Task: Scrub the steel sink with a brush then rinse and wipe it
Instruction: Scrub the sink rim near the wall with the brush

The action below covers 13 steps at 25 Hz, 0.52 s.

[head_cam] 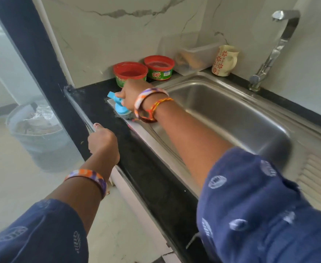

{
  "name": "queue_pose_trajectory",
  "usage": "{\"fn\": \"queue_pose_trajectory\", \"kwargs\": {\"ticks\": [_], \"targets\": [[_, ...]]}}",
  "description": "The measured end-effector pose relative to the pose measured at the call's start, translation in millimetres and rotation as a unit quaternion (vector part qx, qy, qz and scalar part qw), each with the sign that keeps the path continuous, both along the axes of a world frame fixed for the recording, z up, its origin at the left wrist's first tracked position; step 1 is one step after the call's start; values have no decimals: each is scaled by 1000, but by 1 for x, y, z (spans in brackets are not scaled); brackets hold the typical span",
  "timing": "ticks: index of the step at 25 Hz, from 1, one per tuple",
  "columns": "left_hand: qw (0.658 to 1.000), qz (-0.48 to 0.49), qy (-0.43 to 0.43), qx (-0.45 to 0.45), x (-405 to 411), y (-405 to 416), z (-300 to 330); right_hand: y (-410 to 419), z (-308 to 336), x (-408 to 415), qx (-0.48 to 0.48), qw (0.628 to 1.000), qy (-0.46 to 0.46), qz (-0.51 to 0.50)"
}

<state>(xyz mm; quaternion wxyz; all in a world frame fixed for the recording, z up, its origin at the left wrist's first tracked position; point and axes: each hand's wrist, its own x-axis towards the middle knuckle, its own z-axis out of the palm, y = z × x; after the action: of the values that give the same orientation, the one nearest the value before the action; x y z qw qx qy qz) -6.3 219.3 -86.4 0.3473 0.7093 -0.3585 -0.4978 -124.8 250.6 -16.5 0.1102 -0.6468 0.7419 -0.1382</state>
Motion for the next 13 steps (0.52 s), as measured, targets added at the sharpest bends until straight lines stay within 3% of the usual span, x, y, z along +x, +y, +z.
{"fn": "queue_pose_trajectory", "kwargs": {"ticks": [1,3,6,9,11,13], "targets": [[1000,1,-7,-1,-1,-2,-1,6,9,9,83,996,-5,23],[1000,6,6,10,0,0,1,43,30,3,149,985,10,87],[999,6,33,9,1,1,4,98,42,-3,238,970,-31,31],[999,2,35,3,1,-1,2,45,28,-1,146,989,2,35],[1000,-5,28,-5,2,-1,1,-12,20,9,89,995,-23,25],[1000,-5,29,-9,2,0,1,-38,16,6,86,995,-39,34]]}}
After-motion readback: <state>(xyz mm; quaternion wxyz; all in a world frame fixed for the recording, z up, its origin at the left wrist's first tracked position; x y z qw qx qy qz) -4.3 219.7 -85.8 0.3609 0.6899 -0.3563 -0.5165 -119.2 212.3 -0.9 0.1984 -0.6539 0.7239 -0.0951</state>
